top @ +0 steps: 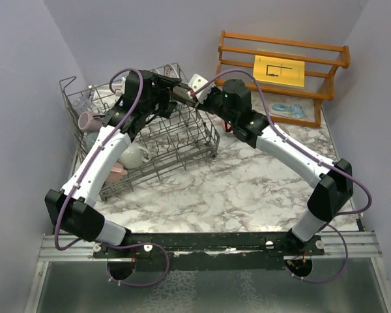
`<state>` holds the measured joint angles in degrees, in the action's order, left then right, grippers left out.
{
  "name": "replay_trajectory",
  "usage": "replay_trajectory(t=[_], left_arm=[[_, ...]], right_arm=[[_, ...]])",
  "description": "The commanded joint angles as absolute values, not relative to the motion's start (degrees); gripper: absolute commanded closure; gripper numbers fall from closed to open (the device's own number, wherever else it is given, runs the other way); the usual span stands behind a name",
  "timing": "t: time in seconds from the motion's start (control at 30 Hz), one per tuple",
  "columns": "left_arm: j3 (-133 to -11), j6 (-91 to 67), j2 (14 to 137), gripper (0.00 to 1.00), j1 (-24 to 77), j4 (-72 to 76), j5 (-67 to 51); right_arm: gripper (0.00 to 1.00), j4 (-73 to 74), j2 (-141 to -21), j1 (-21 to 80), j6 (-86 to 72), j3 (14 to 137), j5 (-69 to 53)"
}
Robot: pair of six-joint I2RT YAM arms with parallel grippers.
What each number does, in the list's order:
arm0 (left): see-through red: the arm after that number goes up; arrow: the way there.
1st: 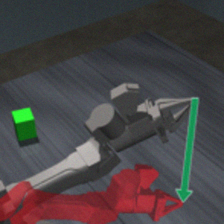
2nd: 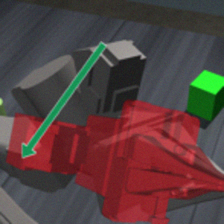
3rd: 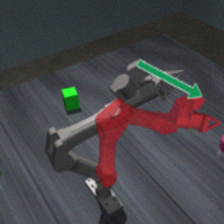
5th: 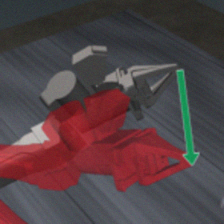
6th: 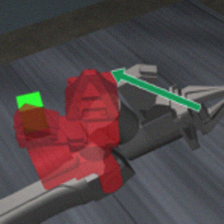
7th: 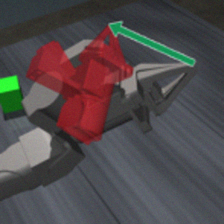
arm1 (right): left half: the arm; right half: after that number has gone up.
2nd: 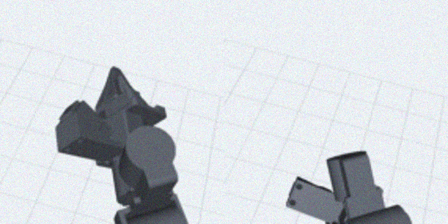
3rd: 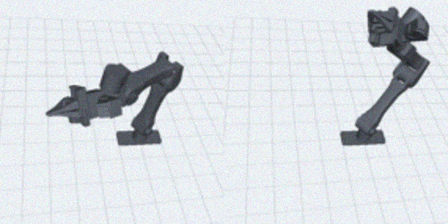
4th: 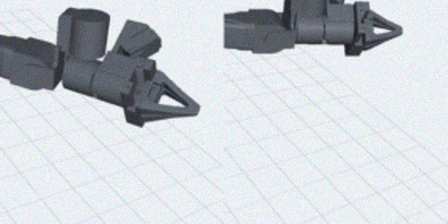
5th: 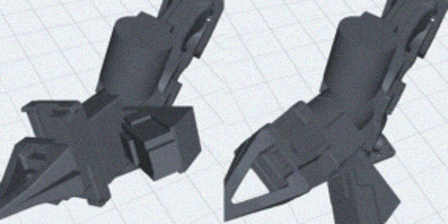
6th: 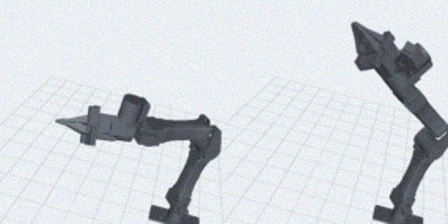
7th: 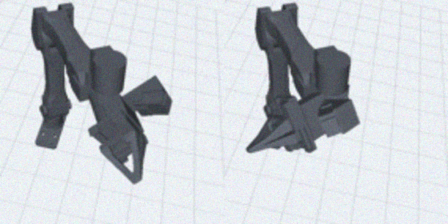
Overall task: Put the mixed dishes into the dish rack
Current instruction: Adjust the plate.
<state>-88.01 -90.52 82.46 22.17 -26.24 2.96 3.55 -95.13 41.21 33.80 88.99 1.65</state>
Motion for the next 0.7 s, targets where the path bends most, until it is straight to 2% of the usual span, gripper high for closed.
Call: replay_trajectory(t=[0.0, 0.07, 0.2, 0.23, 0.37, 0.43, 0.5, 0.67], left_arm=[[-86.73, -95.37, 80.69, 0.21, 21.01, -24.47, -1.23], [-86.67, -95.36, 80.35, 0.25, 20.92, -24.32, -1.12], [-83.67, -96.22, 78.22, 0.45, 20.85, -21.97, -0.92], [-82.64, -96.57, 77.67, 0.46, 20.78, -21.31, -1.07], [-79.19, -97.64, 76.24, 0.75, 20.44, -18.54, -1.81], [-78.22, -97.89, 75.81, 0.84, 20.35, -17.23, -1.93], [-77.89, -97.83, 75.49, 1.00, 20.33, -16.33, -2.12], [-74.61, -97.91, 73.36, 1.00, 20.31, -11.20, -2.31]], right_arm=[[0.99, -12.26, -89.83, 42.77, 41.44, 88.49, -1.93], [0.99, -14.00, -89.54, 42.89, 43.14, 86.93, -1.74], [0.99, -17.96, -89.04, 42.89, 45.90, 83.66, -1.15], [0.99, -18.25, -88.97, 42.89, 46.07, 83.16, -1.14], [0.99, -18.28, -88.63, 42.96, 46.23, 82.80, -1.58], [0.99, -18.20, -88.52, 42.98, 46.09, 82.73, -1.70], [0.99, -17.58, -88.49, 42.98, 45.71, 82.86, -1.75], [0.99, -12.49, -87.85, 42.98, 44.74, 83.94, -2.44]])
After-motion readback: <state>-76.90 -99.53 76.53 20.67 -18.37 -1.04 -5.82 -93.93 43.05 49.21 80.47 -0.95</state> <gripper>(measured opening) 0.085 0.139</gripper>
